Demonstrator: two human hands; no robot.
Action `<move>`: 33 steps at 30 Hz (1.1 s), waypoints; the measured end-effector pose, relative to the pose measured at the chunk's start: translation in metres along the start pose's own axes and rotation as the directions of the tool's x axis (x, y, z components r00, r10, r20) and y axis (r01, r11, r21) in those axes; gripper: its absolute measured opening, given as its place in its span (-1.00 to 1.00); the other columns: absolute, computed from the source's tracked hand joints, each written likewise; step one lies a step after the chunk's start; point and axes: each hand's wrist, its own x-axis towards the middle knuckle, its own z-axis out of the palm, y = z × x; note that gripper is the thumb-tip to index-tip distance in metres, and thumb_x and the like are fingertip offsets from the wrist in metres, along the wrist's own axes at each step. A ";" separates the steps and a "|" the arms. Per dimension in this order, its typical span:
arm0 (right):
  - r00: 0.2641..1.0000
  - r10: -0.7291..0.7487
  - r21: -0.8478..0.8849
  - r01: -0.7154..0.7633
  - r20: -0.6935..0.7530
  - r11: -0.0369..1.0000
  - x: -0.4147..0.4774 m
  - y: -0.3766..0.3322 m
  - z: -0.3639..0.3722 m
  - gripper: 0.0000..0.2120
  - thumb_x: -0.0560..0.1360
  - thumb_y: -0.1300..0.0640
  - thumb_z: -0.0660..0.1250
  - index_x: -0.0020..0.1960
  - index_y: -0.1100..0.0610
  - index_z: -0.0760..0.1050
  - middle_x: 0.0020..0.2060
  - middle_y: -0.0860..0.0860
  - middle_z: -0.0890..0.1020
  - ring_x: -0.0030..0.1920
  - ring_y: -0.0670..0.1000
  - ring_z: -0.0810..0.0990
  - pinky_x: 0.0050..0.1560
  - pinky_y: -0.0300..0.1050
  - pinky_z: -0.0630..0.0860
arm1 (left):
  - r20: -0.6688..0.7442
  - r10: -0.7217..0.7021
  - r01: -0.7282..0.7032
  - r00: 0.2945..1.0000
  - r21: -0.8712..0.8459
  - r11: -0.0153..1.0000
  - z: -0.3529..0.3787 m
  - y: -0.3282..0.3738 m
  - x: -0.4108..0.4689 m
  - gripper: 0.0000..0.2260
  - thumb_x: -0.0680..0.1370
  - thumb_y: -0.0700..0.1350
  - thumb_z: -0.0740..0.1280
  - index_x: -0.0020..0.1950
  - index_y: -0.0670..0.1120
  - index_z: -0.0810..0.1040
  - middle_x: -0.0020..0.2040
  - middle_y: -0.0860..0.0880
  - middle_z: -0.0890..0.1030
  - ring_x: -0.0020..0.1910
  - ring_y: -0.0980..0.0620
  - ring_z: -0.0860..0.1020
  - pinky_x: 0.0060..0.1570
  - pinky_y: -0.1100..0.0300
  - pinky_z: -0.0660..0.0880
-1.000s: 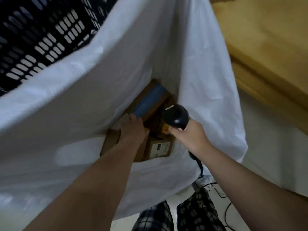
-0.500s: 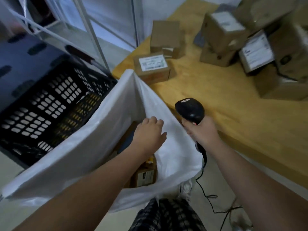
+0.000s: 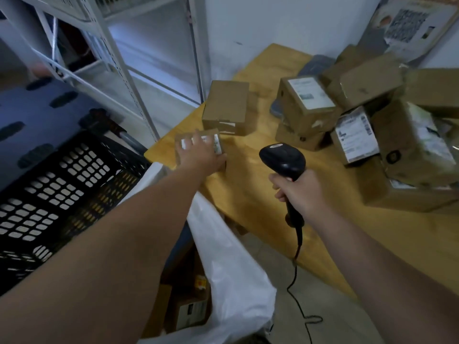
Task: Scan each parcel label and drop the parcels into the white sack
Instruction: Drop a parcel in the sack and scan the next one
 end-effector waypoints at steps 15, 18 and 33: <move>0.967 0.253 0.190 -0.247 -0.010 0.950 0.021 0.046 -0.063 -0.84 0.49 0.16 0.42 -0.09 0.27 0.59 -0.33 0.12 0.59 -0.41 0.01 0.56 -0.28 -0.07 0.57 | 0.278 0.290 -0.307 0.916 0.018 0.952 0.038 0.097 -0.014 -0.48 0.56 0.29 -0.08 0.52 0.26 0.06 0.53 -0.07 0.18 0.42 -0.24 0.15 0.28 -0.17 0.18; 0.951 0.289 0.220 -0.260 -0.110 0.940 0.014 0.056 -0.084 -0.81 0.49 0.16 0.43 -0.21 0.27 0.57 -0.37 0.12 0.57 -0.41 0.03 0.55 -0.27 -0.05 0.58 | 0.259 0.325 -0.352 0.910 0.064 0.934 0.033 0.133 -0.023 -0.54 0.65 0.10 0.06 0.54 0.03 0.18 0.44 -0.14 0.34 0.27 -0.23 0.35 0.20 -0.08 0.26; 0.928 0.348 0.321 -0.293 -0.131 0.901 -0.013 0.071 -0.140 -0.86 0.49 0.15 0.43 -0.03 0.22 0.60 -0.25 0.12 0.66 -0.32 0.03 0.64 -0.26 -0.13 0.62 | 0.373 0.476 -0.456 0.796 -0.147 0.878 0.009 0.171 -0.022 -0.26 0.52 -0.06 0.37 0.59 0.05 0.03 0.57 -0.12 -0.03 0.51 -0.18 0.10 0.40 0.04 0.25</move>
